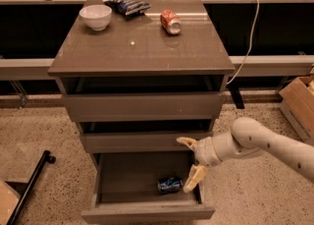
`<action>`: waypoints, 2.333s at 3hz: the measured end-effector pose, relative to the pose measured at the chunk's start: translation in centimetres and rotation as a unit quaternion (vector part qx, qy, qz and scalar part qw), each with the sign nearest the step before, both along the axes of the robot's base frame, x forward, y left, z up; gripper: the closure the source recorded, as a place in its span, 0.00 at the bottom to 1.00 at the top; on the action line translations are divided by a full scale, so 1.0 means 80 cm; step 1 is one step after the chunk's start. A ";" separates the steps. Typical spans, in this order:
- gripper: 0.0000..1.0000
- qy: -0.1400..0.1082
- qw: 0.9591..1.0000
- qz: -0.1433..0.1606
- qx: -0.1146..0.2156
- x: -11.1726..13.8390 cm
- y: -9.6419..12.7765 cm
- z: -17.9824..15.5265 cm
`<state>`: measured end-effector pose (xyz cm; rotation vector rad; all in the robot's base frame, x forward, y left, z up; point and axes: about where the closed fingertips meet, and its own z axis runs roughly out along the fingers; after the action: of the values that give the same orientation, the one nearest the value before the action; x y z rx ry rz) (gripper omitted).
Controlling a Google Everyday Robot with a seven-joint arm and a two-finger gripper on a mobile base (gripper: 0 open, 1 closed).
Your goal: Pick pepsi can from bottom drawer and place on counter
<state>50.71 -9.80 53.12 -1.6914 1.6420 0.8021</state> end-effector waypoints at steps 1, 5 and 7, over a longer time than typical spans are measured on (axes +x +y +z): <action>0.00 0.014 1.000 -0.002 0.004 0.004 0.006 -0.048; 0.00 0.054 0.997 0.007 -0.046 0.043 0.043 -0.253; 0.00 0.044 0.998 -0.017 -0.033 0.061 0.042 -0.285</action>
Offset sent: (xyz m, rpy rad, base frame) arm 0.0160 0.0230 -0.1374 0.0388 0.0852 0.0127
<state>55.58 -6.44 30.32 -1.6897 1.7698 0.8242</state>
